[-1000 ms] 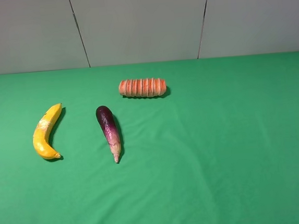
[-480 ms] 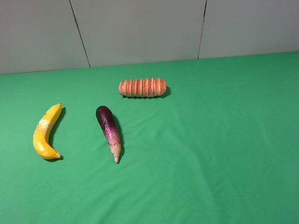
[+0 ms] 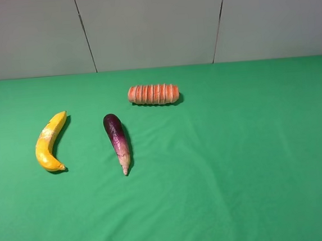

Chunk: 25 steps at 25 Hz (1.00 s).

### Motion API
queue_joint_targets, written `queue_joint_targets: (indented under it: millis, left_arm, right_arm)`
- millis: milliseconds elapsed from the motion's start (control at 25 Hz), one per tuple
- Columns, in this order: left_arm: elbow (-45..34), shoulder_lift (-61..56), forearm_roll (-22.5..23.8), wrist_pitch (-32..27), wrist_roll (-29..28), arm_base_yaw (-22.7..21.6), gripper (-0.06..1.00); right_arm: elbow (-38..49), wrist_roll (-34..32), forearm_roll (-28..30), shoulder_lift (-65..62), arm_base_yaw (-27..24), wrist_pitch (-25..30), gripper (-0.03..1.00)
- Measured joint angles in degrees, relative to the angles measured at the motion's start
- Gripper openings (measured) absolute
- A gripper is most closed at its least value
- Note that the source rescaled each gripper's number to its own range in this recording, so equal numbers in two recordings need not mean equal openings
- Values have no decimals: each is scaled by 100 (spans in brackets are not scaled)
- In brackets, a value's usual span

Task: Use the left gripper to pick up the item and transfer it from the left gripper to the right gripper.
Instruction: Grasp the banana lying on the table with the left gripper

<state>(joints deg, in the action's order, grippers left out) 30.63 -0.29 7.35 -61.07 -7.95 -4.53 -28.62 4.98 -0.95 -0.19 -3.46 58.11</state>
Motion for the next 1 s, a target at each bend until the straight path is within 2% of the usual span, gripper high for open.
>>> queue_joint_targets:
  millis: [440, 1000]
  left_arm:
    - [839, 2009, 0, 27, 0, 0, 95]
    - [1521, 5165, 0, 580, 36, 0, 90]
  right_arm:
    - [0, 0, 0, 0, 0, 0, 100]
    - [0, 0, 0, 0, 0, 0, 100]
